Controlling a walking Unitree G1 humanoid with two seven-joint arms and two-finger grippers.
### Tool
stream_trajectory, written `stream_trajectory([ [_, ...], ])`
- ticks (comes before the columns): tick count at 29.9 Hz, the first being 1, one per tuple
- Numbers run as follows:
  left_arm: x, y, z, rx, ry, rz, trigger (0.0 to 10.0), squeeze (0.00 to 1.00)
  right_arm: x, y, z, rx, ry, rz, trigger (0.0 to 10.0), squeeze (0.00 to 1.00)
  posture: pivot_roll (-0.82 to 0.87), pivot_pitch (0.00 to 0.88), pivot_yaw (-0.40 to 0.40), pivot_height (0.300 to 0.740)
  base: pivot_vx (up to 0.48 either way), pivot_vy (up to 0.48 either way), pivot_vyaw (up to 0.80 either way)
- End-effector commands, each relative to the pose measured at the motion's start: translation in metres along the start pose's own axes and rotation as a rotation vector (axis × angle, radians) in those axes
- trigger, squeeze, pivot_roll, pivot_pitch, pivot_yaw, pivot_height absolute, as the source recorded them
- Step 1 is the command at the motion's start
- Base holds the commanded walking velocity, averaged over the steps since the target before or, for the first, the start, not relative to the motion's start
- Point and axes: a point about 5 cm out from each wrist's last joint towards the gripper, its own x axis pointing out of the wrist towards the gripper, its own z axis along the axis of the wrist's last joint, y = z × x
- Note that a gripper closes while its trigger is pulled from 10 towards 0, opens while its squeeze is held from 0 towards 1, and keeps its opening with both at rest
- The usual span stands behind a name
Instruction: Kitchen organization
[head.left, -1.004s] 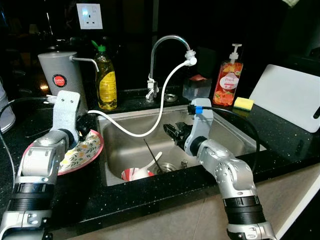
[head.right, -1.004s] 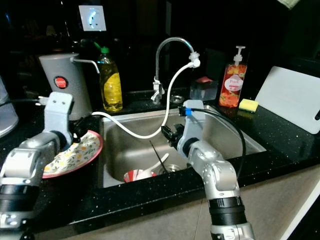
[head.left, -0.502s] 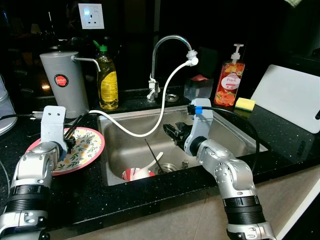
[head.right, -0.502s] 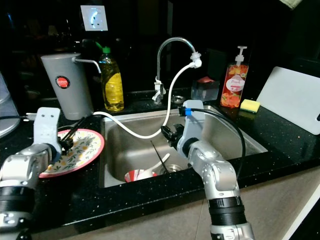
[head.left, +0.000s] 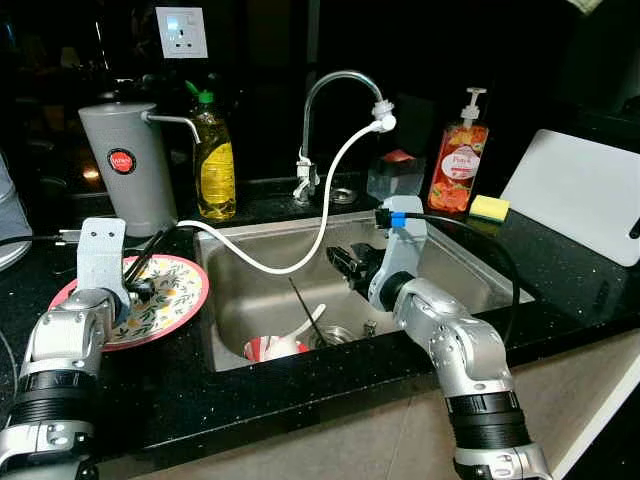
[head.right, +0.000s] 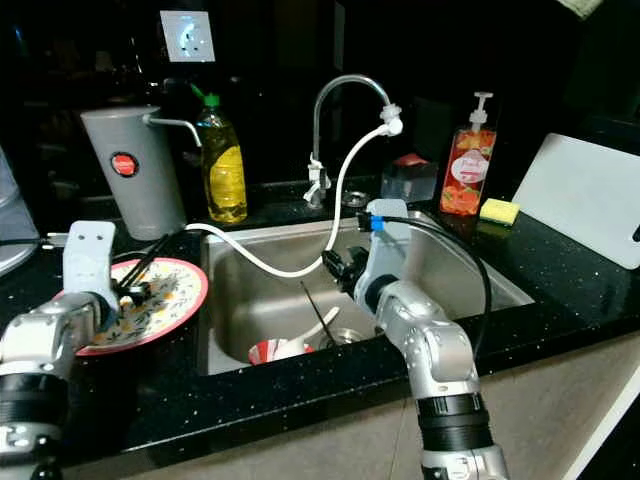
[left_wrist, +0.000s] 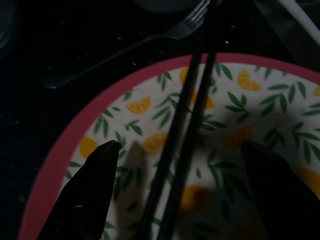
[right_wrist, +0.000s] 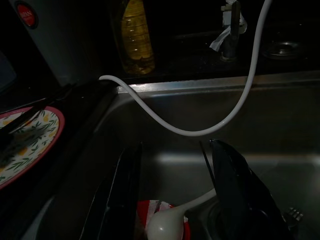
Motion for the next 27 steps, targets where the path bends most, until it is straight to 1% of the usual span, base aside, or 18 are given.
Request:
stream_trajectory([
  [1,0.000,0.007,0.004,-0.046,0.004,0.011,10.0,0.00,-0.001,0.002,0.001,0.001,-0.009,0.005,10.0,0.00,-0.06,0.000,-0.012,0.740,0.000,0.000,0.00],
  [2,0.000,0.007,0.004,-0.046,0.004,0.011,10.0,0.00,-0.001,0.002,0.001,0.001,-0.009,0.005,10.0,0.00,-0.06,0.000,-0.012,0.740,0.000,0.000,0.00],
  [6,0.002,0.005,-0.001,-0.103,0.035,-0.034,10.0,0.00,-0.001,0.001,0.001,0.002,-0.010,0.004,10.0,0.00,-0.06,0.000,-0.012,0.740,0.000,0.000,0.00],
  [7,0.002,0.005,-0.001,-0.103,0.035,-0.034,10.0,0.00,-0.001,0.001,0.001,0.002,-0.010,0.004,10.0,0.00,-0.06,0.000,-0.012,0.740,0.000,0.000,0.00],
  [9,0.003,0.003,-0.007,-0.109,0.057,-0.058,10.0,0.00,-0.001,0.001,0.001,0.003,-0.011,0.003,10.0,0.00,-0.06,0.000,-0.012,0.740,0.000,0.000,0.00],
  [11,0.003,0.001,-0.012,-0.150,0.083,-0.090,10.0,0.00,-0.001,0.001,0.001,0.004,-0.011,0.002,10.0,0.00,-0.06,0.003,-0.011,0.740,0.000,0.000,0.00],
  [12,0.003,0.001,-0.012,-0.150,0.083,-0.090,10.0,0.00,-0.001,0.001,0.001,0.004,-0.011,0.002,10.0,0.00,-0.06,0.003,-0.011,0.740,0.000,0.000,0.00],
  [13,0.003,0.000,-0.015,-0.181,0.097,-0.108,4.8,0.00,-0.001,0.001,0.001,0.004,-0.012,0.002,10.0,0.00,-0.06,0.003,-0.011,0.740,0.000,0.000,0.00],
  [15,0.003,0.000,-0.017,-0.185,0.100,-0.112,4.8,0.00,-0.001,0.001,0.001,0.005,-0.012,0.001,10.0,0.00,-0.06,0.003,-0.011,0.740,0.000,0.000,0.00],
  [16,0.003,0.001,-0.018,-0.183,0.104,-0.110,2.0,0.00,-0.001,0.001,0.001,0.005,-0.012,0.001,10.0,0.00,-0.05,0.005,-0.011,0.740,0.000,0.000,0.00],
  [17,0.003,0.001,-0.019,-0.181,0.107,-0.109,0.0,0.00,-0.001,0.001,0.001,0.005,-0.012,0.001,10.0,0.00,-0.05,0.005,-0.011,0.740,0.000,0.000,0.00],
  [21,0.003,0.002,-0.019,-0.159,0.103,-0.101,0.0,0.00,-0.002,0.001,0.001,0.006,-0.013,0.001,10.0,0.00,-0.05,0.005,-0.013,0.740,0.000,0.000,0.00],
  [25,0.003,0.002,-0.018,-0.155,0.098,-0.100,0.0,0.00,-0.001,0.001,0.001,0.006,-0.013,0.002,10.0,0.00,-0.06,0.005,-0.013,0.740,0.000,0.000,0.00],
  [27,0.003,0.002,-0.014,-0.152,0.078,-0.095,0.0,0.00,-0.001,0.001,0.002,0.006,-0.014,0.002,10.0,0.00,-0.06,0.004,-0.013,0.740,0.000,0.000,0.00],
])
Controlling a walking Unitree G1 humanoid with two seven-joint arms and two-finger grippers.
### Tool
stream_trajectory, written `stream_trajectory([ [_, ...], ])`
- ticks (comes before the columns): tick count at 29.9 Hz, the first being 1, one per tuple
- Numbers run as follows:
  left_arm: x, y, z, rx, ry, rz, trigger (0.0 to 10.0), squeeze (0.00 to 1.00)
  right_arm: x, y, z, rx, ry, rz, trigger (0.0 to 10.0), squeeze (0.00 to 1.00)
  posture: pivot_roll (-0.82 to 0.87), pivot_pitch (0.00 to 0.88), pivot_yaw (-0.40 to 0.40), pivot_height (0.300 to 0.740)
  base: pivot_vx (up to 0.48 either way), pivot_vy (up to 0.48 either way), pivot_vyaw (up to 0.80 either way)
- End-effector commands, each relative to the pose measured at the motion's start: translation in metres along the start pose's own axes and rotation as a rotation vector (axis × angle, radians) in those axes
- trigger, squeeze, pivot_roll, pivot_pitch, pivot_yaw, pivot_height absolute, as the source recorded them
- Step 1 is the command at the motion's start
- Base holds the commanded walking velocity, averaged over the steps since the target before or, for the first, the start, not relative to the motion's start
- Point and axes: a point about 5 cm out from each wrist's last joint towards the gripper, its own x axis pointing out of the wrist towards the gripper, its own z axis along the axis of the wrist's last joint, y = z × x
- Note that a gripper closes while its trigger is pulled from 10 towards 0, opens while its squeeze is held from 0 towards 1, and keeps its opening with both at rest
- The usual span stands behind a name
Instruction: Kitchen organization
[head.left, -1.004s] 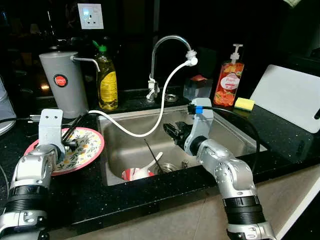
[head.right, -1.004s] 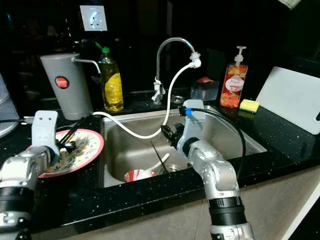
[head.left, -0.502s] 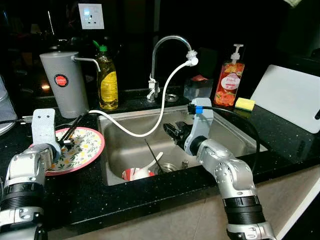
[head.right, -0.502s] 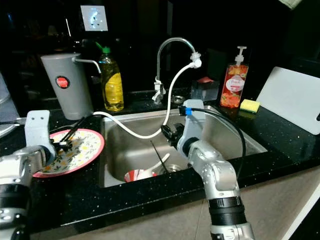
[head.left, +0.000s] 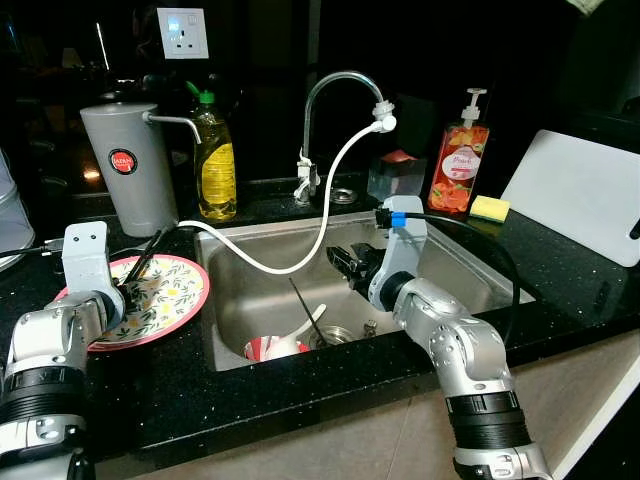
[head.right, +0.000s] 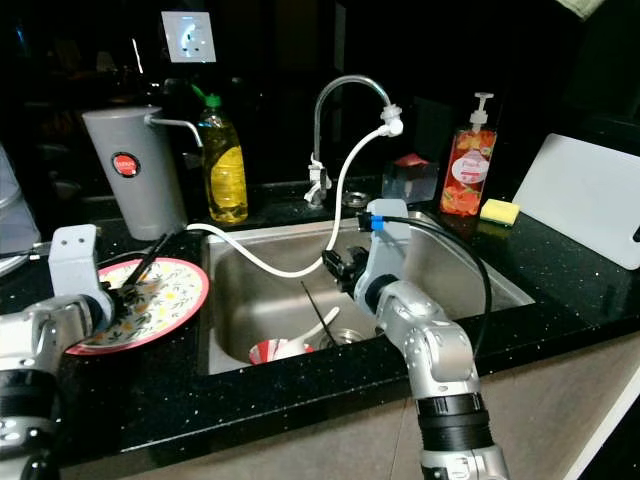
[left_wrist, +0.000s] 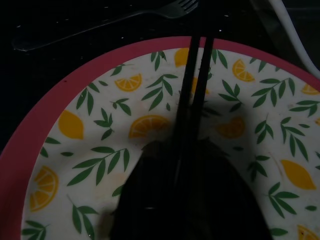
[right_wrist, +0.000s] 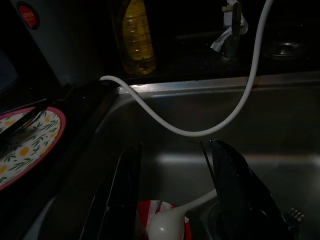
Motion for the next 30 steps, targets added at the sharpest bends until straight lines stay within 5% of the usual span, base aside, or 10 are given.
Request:
stream_trajectory([
  [1,0.002,0.001,-0.008,0.014,0.023,0.011,0.0,0.00,-0.001,0.001,0.002,0.004,-0.013,0.003,10.0,0.00,-0.06,0.004,-0.013,0.740,0.000,0.000,0.00],
  [12,-0.011,-0.017,0.030,0.100,-0.219,-0.045,0.0,0.00,-0.001,0.001,0.002,0.004,-0.014,0.002,10.0,0.00,-0.06,0.002,-0.013,0.740,0.000,0.000,0.00],
  [13,-0.013,-0.019,0.034,0.123,-0.247,-0.045,8.9,0.00,-0.001,0.001,0.002,0.004,-0.015,0.002,10.0,0.00,-0.06,0.001,-0.013,0.740,0.000,0.000,0.00],
  [14,-0.015,-0.021,0.037,0.129,-0.267,-0.044,10.0,0.00,-0.001,0.001,0.002,0.004,-0.015,0.002,10.0,0.00,-0.06,0.001,-0.013,0.740,0.000,0.000,0.00],
  [22,-0.021,-0.035,0.047,0.146,-0.322,-0.111,10.0,0.00,-0.001,0.001,0.002,0.004,-0.016,0.000,10.0,0.00,-0.06,0.001,-0.013,0.740,0.000,0.000,0.00],
  [30,-0.034,-0.086,0.039,0.200,-0.368,-0.381,10.0,0.00,0.000,0.001,0.002,0.006,-0.019,0.001,10.0,0.00,-0.06,0.001,-0.014,0.740,0.000,0.000,0.00],
])
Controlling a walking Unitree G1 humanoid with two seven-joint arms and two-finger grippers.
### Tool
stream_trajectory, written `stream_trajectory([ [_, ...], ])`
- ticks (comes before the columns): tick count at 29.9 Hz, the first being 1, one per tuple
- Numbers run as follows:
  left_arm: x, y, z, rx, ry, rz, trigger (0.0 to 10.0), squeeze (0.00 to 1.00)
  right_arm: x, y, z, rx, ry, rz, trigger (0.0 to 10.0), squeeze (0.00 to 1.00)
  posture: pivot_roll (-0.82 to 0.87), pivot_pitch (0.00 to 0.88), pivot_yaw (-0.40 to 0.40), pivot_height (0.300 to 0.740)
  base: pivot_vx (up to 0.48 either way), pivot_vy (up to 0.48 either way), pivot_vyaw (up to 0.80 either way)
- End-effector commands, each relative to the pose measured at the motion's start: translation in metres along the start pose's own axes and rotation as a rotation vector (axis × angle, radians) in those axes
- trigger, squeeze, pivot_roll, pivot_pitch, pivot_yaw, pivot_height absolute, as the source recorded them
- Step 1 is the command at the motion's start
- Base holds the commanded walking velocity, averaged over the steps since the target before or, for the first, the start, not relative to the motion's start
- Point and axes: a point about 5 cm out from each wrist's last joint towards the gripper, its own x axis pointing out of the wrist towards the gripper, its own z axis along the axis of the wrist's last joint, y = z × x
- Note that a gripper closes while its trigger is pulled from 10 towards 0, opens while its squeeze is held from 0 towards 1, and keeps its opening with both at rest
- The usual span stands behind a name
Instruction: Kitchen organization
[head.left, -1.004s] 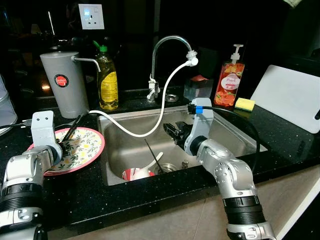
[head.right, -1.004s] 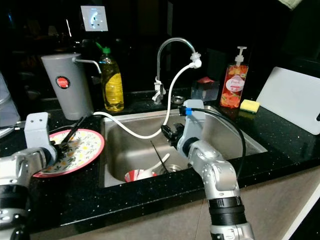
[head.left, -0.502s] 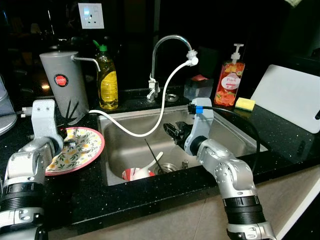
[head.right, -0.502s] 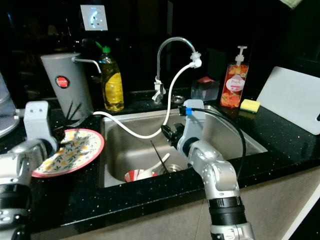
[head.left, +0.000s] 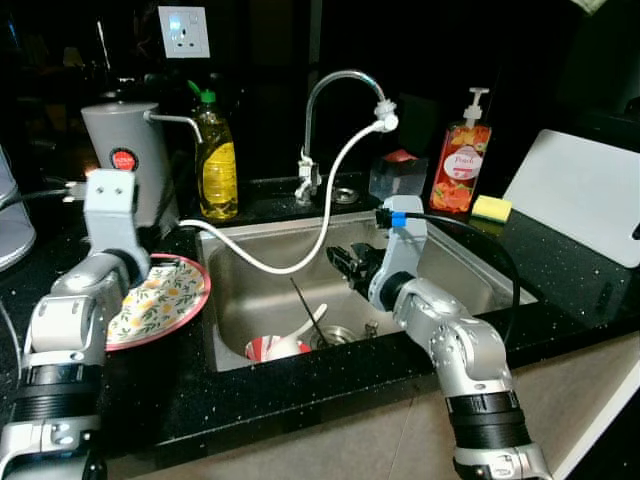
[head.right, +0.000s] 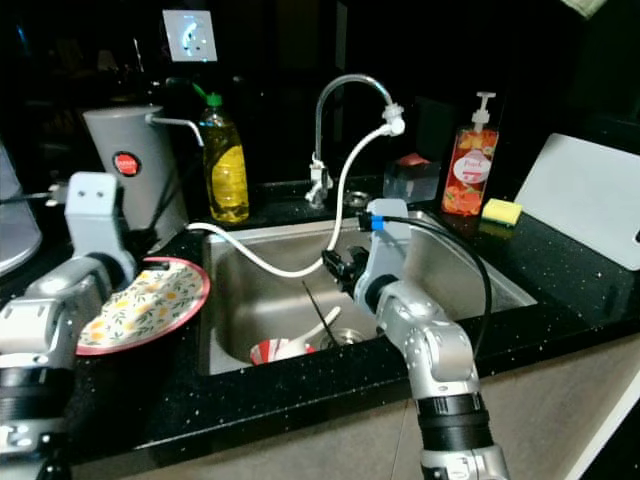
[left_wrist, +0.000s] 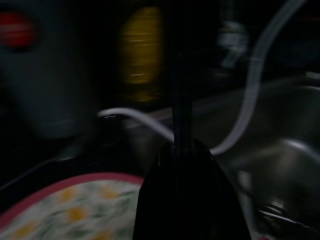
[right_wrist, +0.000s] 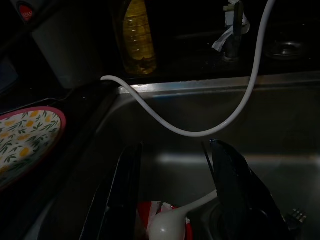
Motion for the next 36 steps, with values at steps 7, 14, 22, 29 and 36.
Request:
stream_trajectory([
  [7,0.010,-0.023,-0.015,0.000,0.055,-0.085,10.0,0.00,0.000,0.002,0.002,0.005,-0.018,0.004,10.0,0.00,-0.06,0.001,-0.013,0.740,0.000,0.000,0.00],
  [14,0.021,-0.043,-0.018,0.010,0.074,-0.141,10.0,0.00,0.000,0.002,0.002,0.006,-0.018,0.001,10.0,0.00,-0.06,0.000,-0.012,0.740,0.000,0.000,0.00],
  [22,0.026,-0.063,-0.023,0.009,0.091,-0.193,10.0,0.00,0.000,0.002,0.002,0.004,-0.020,0.000,10.0,0.00,-0.07,0.000,-0.009,0.740,0.000,0.000,0.00],
  [29,0.027,-0.077,-0.033,0.011,0.123,-0.239,10.0,0.00,-0.001,0.002,0.001,0.003,-0.018,0.002,10.0,0.00,-0.07,0.000,-0.009,0.740,0.000,0.000,0.00],
  [36,0.026,-0.091,-0.042,0.017,0.158,-0.282,10.0,0.00,-0.001,0.002,0.001,0.003,-0.017,0.003,10.0,0.00,-0.07,0.000,-0.009,0.740,0.000,0.000,0.00],
])
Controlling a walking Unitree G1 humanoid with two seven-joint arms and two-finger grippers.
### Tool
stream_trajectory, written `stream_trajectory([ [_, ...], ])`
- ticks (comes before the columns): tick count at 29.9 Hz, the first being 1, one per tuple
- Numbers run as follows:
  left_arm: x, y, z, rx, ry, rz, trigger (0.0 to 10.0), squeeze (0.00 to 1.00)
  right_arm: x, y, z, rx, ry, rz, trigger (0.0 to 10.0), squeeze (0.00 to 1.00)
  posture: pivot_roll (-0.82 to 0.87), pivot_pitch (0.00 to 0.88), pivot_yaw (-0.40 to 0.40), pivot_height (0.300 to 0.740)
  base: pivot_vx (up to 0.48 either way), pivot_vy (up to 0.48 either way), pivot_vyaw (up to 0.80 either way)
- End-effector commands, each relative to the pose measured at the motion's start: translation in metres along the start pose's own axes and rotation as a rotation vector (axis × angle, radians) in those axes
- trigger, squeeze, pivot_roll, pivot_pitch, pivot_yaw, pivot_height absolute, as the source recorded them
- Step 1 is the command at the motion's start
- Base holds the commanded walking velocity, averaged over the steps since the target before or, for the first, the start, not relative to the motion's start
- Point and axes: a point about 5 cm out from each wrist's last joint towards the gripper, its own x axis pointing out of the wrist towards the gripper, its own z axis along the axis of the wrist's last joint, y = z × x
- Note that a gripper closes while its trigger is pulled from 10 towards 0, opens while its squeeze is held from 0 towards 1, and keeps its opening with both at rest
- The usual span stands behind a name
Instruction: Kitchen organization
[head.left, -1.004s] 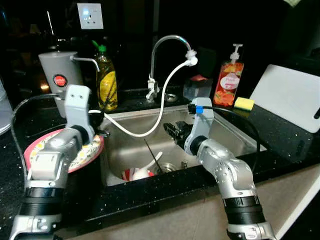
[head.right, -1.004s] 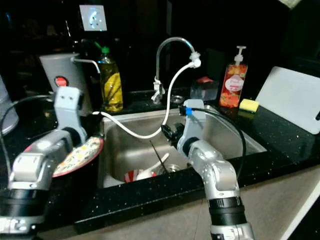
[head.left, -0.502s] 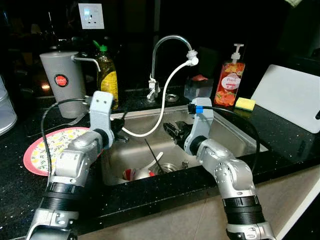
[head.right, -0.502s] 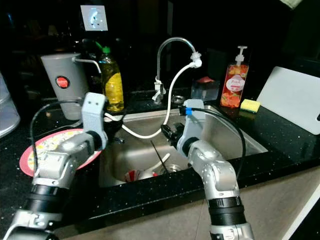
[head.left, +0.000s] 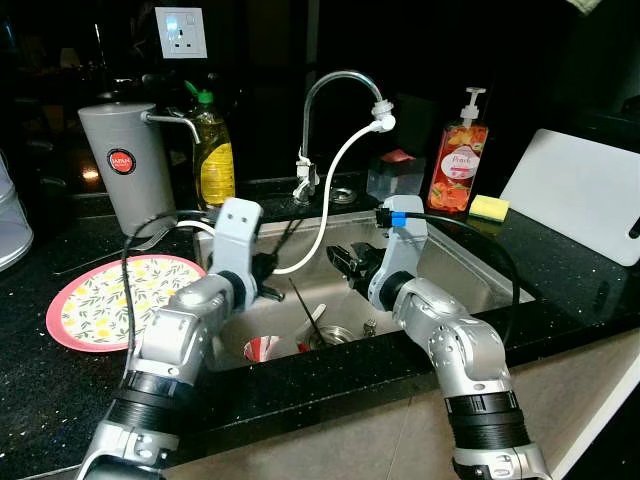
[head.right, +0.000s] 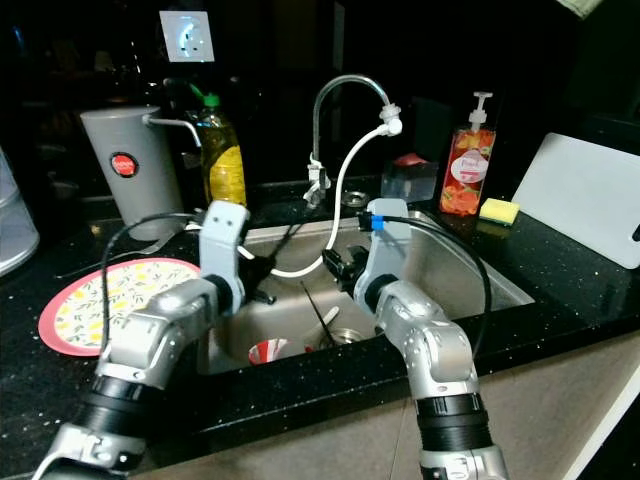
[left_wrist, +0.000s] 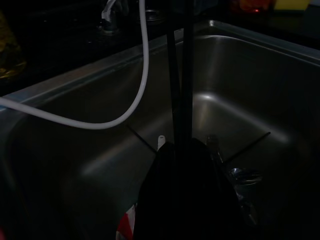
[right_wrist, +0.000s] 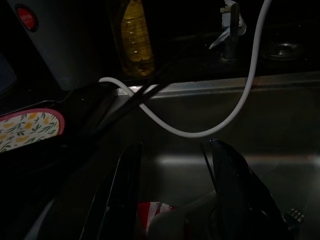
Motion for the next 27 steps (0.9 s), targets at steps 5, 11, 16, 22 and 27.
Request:
stream_trajectory([
  [5,0.004,-0.011,-0.004,0.015,0.027,-0.029,10.0,0.00,-0.001,0.002,0.000,0.002,-0.011,0.007,10.0,0.00,-0.07,0.000,-0.009,0.740,0.000,0.000,0.00],
  [11,0.008,-0.016,-0.003,0.012,0.029,-0.039,10.0,0.00,-0.001,0.002,0.001,0.004,-0.013,0.006,10.0,0.00,-0.07,0.000,-0.009,0.740,0.000,0.000,0.00],
  [16,0.009,-0.016,-0.002,0.018,0.033,-0.035,10.0,0.09,-0.002,0.001,0.001,0.004,-0.012,0.001,10.0,0.00,-0.07,0.000,-0.006,0.740,0.000,0.000,0.00],
  [22,0.009,-0.013,-0.003,0.019,0.043,-0.022,10.0,0.32,-0.002,0.001,0.001,0.005,-0.013,-0.001,10.0,0.00,-0.07,0.000,-0.006,0.740,0.000,0.000,0.00],
  [27,0.009,-0.007,-0.006,0.014,0.060,0.008,10.0,1.00,-0.001,0.001,0.000,0.007,-0.013,0.000,10.0,0.00,-0.07,0.000,-0.006,0.740,0.000,0.000,0.00],
])
